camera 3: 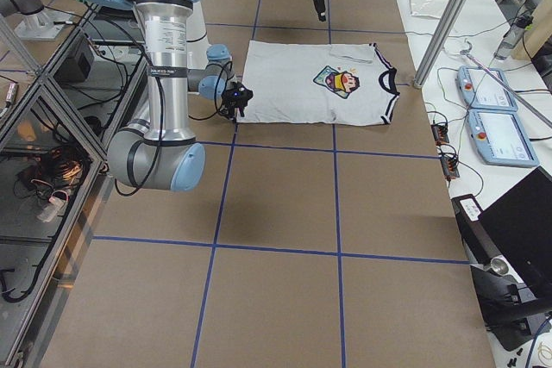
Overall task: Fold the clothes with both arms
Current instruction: 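Move both grippers down to the hem corners nearest the robot, then grasp the two hem corners with the left and right grippers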
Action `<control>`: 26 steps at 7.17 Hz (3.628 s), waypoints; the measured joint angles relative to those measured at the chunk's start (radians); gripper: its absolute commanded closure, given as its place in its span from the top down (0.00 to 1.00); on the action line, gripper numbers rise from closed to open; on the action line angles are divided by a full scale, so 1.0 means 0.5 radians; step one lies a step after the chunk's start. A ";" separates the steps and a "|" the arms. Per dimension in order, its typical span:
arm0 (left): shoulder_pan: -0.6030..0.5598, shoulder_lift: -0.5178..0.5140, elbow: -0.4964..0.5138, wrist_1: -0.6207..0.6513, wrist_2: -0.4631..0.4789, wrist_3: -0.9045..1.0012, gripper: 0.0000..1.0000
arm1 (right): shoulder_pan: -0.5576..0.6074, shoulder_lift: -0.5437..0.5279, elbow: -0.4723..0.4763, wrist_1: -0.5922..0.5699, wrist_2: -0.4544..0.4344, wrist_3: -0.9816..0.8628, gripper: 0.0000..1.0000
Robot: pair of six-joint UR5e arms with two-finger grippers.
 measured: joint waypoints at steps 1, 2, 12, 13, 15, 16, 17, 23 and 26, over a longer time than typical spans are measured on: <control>0.001 0.000 0.000 0.000 0.000 0.000 0.65 | 0.001 -0.004 0.008 -0.001 0.000 0.001 0.00; 0.007 -0.001 -0.006 0.002 -0.002 -0.007 0.65 | 0.001 -0.014 0.029 -0.003 0.001 0.001 0.00; 1.075 0.729 -0.535 0.282 0.547 -0.967 0.75 | -0.040 -0.076 0.231 -0.022 0.077 -0.004 0.00; 1.104 0.729 -0.537 0.323 0.556 -0.994 0.69 | -0.041 -0.075 0.231 -0.022 0.077 -0.003 0.00; 1.134 0.729 -0.537 0.372 0.561 -1.011 0.66 | -0.041 -0.070 0.231 -0.022 0.075 -0.005 0.00; 1.144 0.729 -0.536 0.378 0.561 -1.013 0.65 | -0.041 -0.067 0.231 -0.022 0.076 -0.004 0.00; 1.151 0.730 -0.536 0.379 0.561 -1.013 0.63 | -0.042 -0.064 0.232 -0.022 0.076 -0.004 0.00; 1.184 0.728 -0.557 0.431 0.562 -1.014 0.50 | -0.043 -0.050 0.242 -0.022 0.077 -0.002 0.00; 1.201 0.729 -0.565 0.435 0.562 -1.017 0.49 | -0.044 -0.049 0.246 -0.022 0.077 -0.004 0.00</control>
